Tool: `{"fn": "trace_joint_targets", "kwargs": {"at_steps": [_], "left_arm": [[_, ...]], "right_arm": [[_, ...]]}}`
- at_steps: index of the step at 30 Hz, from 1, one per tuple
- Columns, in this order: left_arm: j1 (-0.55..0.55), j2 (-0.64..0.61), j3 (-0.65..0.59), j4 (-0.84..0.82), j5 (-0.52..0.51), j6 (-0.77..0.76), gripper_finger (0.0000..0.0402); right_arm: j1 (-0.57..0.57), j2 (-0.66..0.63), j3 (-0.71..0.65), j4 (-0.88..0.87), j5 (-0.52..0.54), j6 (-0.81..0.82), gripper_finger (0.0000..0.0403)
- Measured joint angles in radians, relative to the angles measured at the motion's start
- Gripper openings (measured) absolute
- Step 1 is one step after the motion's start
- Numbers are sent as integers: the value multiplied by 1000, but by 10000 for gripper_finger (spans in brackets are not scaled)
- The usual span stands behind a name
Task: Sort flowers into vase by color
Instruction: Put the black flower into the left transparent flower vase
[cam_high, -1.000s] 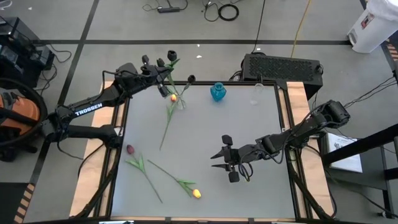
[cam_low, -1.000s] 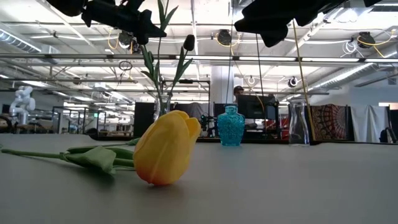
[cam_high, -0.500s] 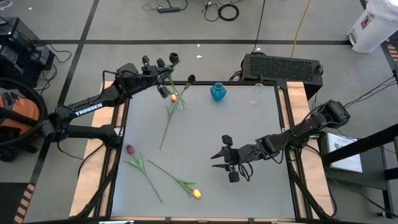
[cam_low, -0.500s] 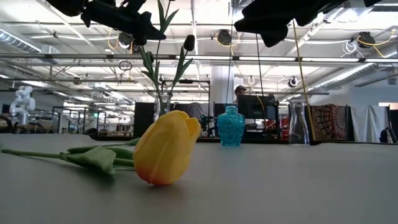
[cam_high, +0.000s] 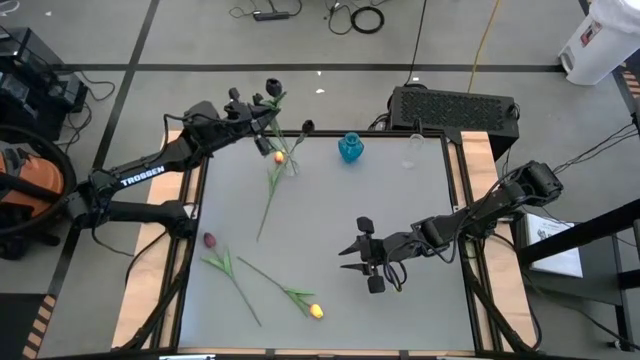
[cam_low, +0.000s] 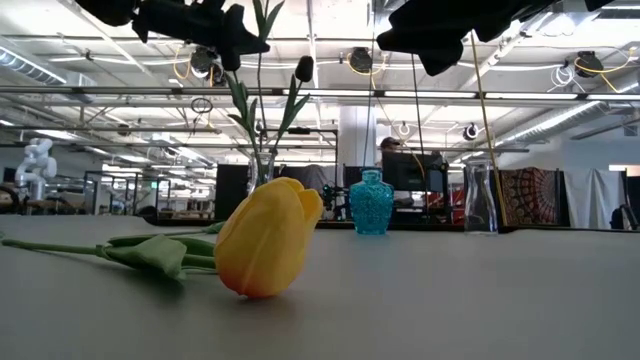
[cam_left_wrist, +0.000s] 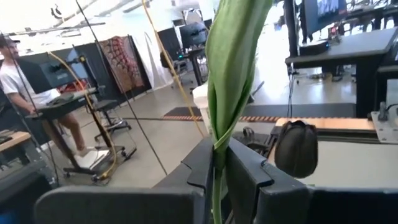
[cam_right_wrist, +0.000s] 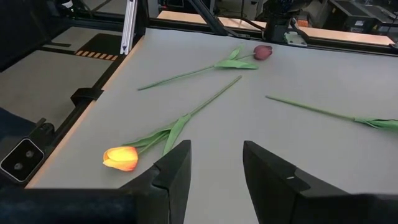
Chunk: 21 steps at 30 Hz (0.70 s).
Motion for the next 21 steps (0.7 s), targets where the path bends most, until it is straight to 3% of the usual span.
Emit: {"fn": "trace_joint_targets", "kwargs": {"at_steps": [15, 21], "left_arm": [[-14, 0, 175, -237, 4, 24, 14], [-18, 68, 218, -301, 8, 23, 13]], "right_arm": [[0, 4, 0, 5, 0, 0, 137], [0, 24, 1, 13, 0, -4, 137]]}}
